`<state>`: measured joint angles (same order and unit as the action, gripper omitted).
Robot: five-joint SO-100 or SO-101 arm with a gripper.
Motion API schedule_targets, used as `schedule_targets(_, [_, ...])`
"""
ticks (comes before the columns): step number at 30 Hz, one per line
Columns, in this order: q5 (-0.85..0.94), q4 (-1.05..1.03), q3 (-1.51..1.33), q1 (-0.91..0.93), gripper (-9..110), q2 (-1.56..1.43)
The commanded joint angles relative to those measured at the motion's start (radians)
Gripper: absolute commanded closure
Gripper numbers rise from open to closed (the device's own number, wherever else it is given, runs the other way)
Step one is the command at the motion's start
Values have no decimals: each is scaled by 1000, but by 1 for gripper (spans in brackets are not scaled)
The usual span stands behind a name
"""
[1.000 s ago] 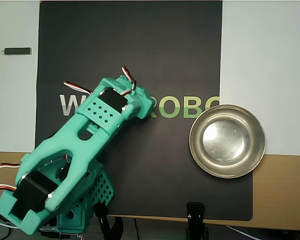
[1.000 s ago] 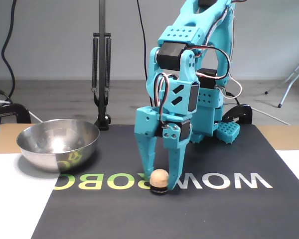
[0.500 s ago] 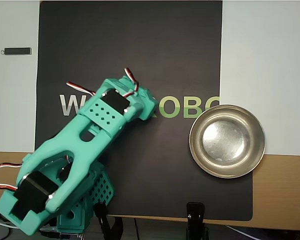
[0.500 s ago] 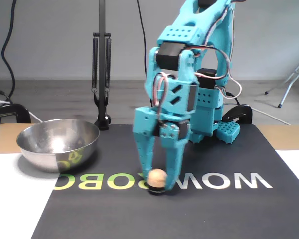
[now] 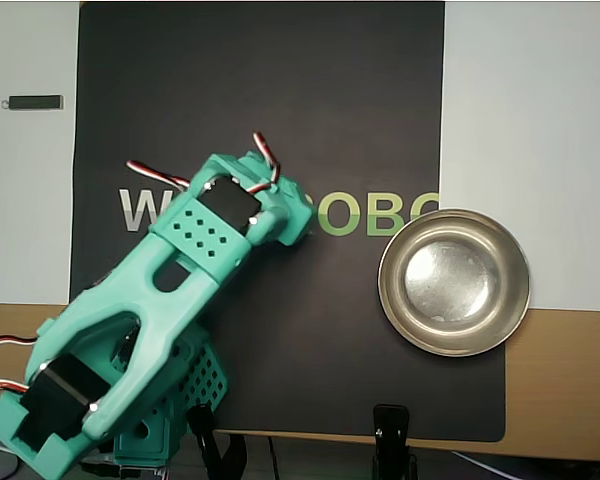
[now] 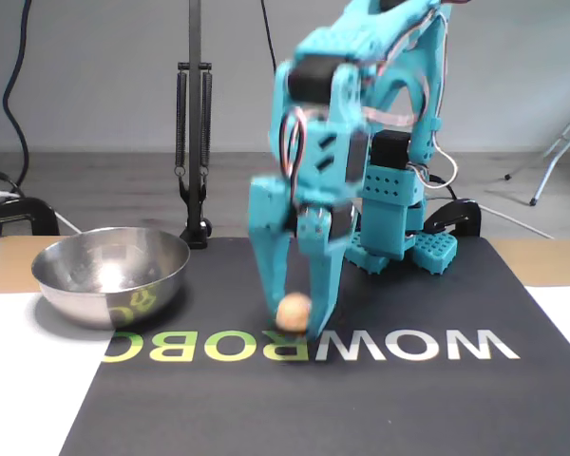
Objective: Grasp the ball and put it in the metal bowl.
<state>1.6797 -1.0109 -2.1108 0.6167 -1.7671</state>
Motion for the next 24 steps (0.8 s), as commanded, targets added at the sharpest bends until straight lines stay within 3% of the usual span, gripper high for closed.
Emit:
schedule_targets(1, [-8,-104,132,28,76,-38])
schedule_targets(13, [-8,-468,460,135,76,-34])
schedule_targets(24, [-173,-541,594,212,76,-26])
